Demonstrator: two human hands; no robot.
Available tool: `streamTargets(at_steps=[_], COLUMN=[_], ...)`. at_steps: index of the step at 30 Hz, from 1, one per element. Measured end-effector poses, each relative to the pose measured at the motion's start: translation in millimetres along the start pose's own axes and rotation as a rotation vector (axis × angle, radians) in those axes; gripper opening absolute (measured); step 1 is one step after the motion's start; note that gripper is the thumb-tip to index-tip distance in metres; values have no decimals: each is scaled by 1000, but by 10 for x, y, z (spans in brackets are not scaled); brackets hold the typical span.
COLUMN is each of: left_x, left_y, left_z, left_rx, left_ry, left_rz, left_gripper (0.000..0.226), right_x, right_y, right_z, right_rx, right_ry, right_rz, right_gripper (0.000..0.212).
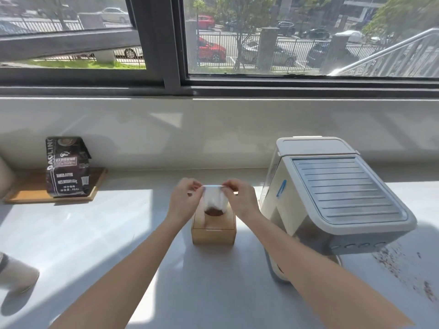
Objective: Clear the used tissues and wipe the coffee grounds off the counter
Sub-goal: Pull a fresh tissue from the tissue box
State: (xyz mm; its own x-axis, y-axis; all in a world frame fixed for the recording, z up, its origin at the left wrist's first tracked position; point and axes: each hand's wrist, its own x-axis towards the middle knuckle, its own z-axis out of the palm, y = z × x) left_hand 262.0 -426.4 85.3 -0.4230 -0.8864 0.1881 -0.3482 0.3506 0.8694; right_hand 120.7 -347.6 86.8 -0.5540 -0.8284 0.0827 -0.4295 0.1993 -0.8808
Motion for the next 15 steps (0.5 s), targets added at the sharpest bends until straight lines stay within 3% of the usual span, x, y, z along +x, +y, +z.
streamTargets(at_steps=[8,15], left_x=[196,79], left_y=[877,485], left_z=[-442,-430], left_rx=[-473,-377], left_ry=[16,-331], left_rz=[-50,-265], left_gripper=[20,16], right_x=[138,51], right_y=[-876,-560], right_z=[-348,-342], right_rx=[373,250], right_ry=[109,-137], right_rz=[-247,-69], right_gripper=[3,3])
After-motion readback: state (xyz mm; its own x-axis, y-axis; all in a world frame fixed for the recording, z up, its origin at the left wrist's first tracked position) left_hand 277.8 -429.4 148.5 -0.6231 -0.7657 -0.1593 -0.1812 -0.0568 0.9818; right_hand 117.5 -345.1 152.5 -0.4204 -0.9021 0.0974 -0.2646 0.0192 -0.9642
